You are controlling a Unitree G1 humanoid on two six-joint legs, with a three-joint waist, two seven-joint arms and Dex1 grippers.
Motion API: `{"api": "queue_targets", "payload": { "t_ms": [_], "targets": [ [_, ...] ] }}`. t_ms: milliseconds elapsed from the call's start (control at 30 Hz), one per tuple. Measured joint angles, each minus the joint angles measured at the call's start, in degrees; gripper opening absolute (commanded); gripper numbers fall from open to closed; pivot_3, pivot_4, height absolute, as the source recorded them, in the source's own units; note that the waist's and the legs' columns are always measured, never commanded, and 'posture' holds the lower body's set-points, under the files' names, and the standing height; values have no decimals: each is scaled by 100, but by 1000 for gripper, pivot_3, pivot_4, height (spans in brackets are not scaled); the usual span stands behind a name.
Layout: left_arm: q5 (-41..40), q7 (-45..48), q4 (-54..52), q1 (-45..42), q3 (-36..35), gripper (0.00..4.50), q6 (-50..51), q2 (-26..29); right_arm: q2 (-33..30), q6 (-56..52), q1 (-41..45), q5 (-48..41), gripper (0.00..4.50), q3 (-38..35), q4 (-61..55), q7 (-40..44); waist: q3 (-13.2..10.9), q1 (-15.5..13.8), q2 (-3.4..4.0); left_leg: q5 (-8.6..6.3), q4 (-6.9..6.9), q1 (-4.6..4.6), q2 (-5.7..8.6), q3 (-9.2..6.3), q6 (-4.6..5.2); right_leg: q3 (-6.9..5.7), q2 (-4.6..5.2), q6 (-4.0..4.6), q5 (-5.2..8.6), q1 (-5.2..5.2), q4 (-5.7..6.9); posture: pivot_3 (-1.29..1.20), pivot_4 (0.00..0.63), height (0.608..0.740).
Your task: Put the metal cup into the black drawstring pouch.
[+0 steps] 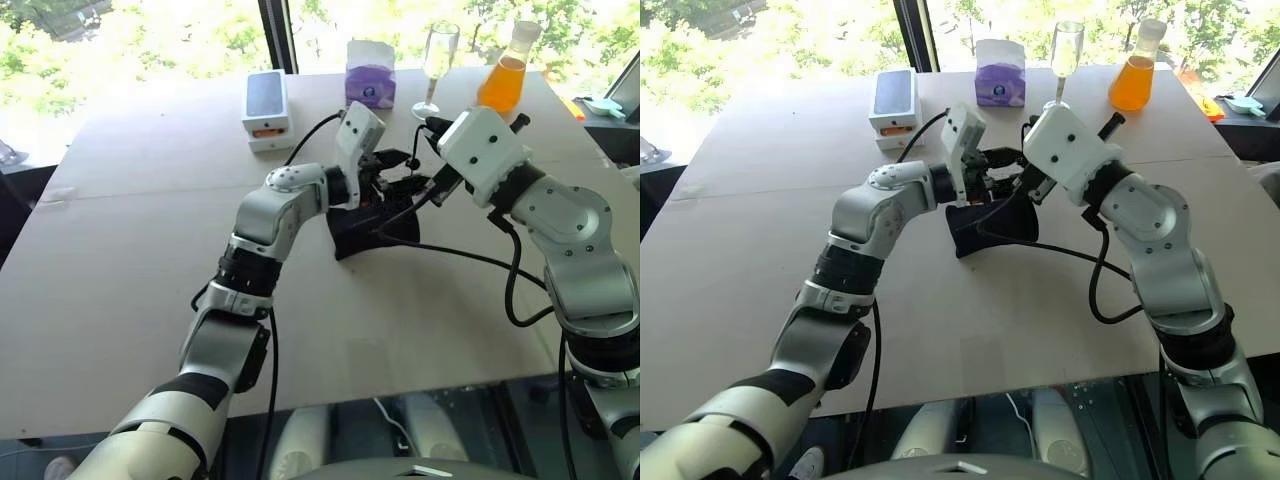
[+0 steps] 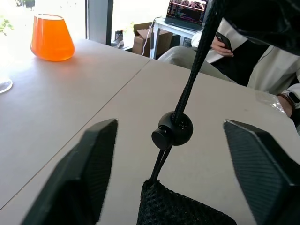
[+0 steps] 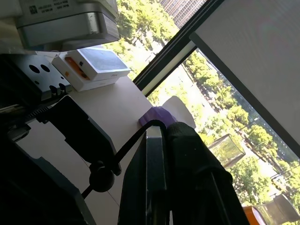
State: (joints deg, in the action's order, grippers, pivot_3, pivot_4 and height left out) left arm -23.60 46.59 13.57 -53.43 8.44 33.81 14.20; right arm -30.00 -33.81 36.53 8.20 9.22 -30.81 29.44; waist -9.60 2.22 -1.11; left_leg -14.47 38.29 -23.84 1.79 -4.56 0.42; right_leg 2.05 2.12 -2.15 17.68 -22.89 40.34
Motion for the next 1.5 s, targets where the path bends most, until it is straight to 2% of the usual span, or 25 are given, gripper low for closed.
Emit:
{"api": "queue_targets", "payload": {
  "t_ms": [33, 133, 167, 667, 867, 1300, 1400, 1500],
  "targets": [
    [0, 13, 10, 0, -2, 1847, 0, -4, 1, -7, 0, 3, 0, 1, -10, 0, 0, -1, 0, 0, 0, 0, 0, 0, 0, 0, 0, 0, 0, 0, 0, 0, 150, 740],
    [-2, 64, 30, 0, -9, 430, 0, -21, 11, -33, 0, 8, 0, 5, -47, 0, 0, -2, 0, 0, 0, 0, 0, 0, 0, 0, 0, 0, 0, 0, 0, 0, 150, 740],
    [-2, 69, 32, 0, -13, 184, 1, -25, 16, -63, 0, 10, 0, 5, -52, 0, 0, -2, 0, 0, 0, 0, 0, 0, 0, 0, 0, 0, 0, 0, 0, 0, 150, 740],
    [13, 113, 32, 4, -23, 151, 14, 10, -5, -117, -1, 34, 0, -60, -42, -64, 0, -2, 0, 0, 1, 0, 0, 0, 0, 0, 0, 0, 0, 0, 2, 0, 150, 740],
    [120, 252, -78, 331, 61, 151, 85, 212, -77, -115, 7, 62, 0, -239, 86, -164, 0, 7, 0, 0, 1, 2, 0, 1, 0, 2, 0, 0, 0, -2, 6, 0, 150, 740],
    [55, 596, -1043, 783, 143, 151, 762, 765, -728, 131, 101, 73, 0, -1063, 1644, -525, 0, -1, 0, 0, 5, 2, -1, 8, 0, 14, 0, 0, 0, -2, 14, 0, 150, 740],
    [92, 698, -1270, 915, 378, 148, 843, 964, -760, 287, 92, -55, 0, -1182, 2034, -607, 0, 19, 1, 0, 4, 10, -2, 18, 1, 24, -1, 0, 0, -3, 25, 0, 150, 740],
    [243, 741, -1207, 1337, 522, 49, 1003, 1358, -1107, 317, -105, -21, 0, -1833, 2420, -870, 1, -12, 8, -1, 5, 7, -1, 19, 1, 26, 0, 0, 0, -8, 28, 0, 150, 740]
  ]
}}
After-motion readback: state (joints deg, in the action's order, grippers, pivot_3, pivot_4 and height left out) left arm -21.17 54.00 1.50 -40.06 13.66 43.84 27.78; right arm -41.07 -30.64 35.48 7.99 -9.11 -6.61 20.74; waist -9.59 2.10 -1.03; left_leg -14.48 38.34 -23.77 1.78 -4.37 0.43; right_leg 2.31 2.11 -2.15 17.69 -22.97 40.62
